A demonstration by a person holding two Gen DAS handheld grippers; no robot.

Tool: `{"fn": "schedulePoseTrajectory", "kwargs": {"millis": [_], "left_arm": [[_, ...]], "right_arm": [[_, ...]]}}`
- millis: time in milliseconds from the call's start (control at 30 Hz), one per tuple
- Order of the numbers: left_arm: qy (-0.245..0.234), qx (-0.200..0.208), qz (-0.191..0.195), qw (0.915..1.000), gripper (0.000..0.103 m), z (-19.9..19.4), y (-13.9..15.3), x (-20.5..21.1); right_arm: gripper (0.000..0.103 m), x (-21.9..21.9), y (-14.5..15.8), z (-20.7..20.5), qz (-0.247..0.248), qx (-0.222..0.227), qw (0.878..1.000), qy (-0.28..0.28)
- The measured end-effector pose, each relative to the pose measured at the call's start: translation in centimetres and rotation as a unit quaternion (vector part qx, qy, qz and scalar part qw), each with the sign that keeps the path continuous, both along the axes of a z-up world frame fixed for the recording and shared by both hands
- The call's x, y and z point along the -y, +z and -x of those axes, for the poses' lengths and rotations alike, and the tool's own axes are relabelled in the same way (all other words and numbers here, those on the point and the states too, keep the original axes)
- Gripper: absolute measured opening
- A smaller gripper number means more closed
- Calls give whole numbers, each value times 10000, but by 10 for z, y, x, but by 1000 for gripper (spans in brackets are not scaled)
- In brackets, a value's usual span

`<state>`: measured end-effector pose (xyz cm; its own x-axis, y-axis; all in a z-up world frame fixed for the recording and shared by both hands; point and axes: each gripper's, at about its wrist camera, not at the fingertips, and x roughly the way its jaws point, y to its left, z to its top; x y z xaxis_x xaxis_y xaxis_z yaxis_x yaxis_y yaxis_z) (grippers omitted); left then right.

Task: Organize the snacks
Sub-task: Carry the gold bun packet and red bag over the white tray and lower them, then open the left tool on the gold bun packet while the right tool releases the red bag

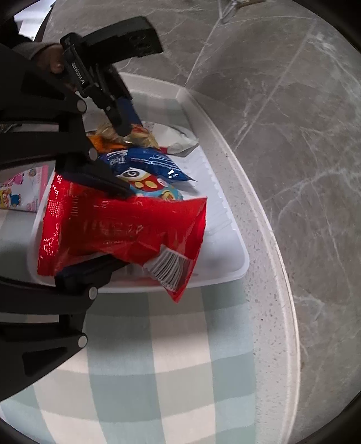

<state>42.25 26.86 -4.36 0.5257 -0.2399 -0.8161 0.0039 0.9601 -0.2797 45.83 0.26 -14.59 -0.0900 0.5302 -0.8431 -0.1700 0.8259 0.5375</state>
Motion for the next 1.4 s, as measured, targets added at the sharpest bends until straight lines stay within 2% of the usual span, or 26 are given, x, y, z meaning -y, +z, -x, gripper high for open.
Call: {"fn": "schedulePoseTrajectory", "kwargs": {"millis": [133,500,700,1033,1200,1400], "left_arm": [[75,78,32,9999,46,4,8,-2],[193,279,42,9994,47,31,33,-9],[233,297,132,9992,47,41,36,-8],[240,351,200,9989,47,52,41,-8],[281,342,256,9987,48,62,42,-11],[213,261,329,9989,49,82,41,-6]], "right_arm": [[60,-2,16,5,173,284,9993,168],[61,0,50,18,369,879,9951,258],[63,-19,45,25,430,983,9933,421],[63,-39,23,22,424,905,9933,588],[63,-26,30,23,411,904,9937,526],[63,-8,56,35,339,1018,9932,457]]}}
